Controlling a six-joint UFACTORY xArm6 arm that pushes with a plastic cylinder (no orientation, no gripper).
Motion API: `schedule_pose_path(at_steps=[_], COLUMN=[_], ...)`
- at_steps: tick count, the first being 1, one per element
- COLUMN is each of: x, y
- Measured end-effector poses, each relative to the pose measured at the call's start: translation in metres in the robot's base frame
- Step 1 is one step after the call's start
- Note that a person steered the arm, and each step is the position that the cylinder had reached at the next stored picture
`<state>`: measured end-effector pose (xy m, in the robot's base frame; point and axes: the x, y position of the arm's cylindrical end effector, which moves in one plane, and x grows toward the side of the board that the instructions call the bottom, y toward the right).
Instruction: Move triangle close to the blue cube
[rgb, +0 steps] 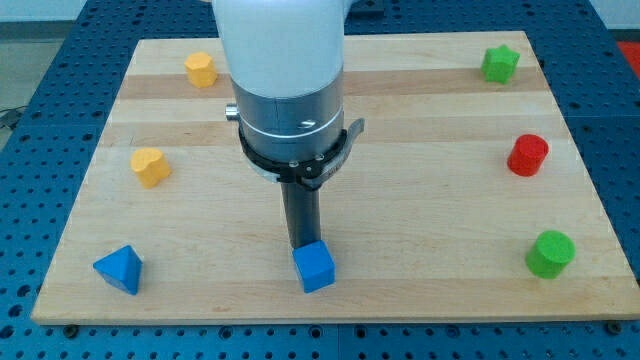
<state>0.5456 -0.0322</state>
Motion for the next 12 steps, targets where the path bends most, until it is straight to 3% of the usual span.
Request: schedule_pose_path(at_steps=[3, 6, 7, 9, 12], x=[-0.031, -0.069, -0.069, -0.012, -0.031], y=[-0.002, -0.103, -0.103, -0.122, -0.157])
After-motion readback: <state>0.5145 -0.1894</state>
